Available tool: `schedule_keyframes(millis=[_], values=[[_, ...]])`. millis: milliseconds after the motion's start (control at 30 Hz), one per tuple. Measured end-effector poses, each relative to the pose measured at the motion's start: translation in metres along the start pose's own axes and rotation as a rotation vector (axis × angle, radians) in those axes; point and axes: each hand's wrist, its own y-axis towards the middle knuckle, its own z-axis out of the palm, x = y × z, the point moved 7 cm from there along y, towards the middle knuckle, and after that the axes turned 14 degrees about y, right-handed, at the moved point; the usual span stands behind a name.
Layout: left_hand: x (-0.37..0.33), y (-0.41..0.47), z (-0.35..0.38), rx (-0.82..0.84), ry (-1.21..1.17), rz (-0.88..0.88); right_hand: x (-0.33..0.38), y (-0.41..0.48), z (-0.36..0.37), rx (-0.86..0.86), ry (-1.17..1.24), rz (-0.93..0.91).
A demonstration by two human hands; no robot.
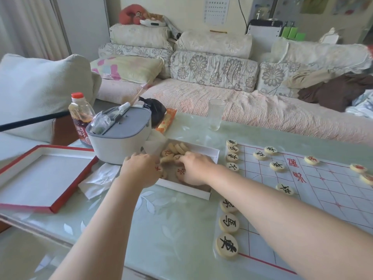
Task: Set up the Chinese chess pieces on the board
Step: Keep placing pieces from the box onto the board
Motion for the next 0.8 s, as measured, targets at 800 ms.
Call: schedule_keyframes(millis=[800], values=[[-0.142,-0.009,-0.055,-0.085,-0.427,0.187,-0.095,-0.1,-0.071,-0.241,0.254,0.077]])
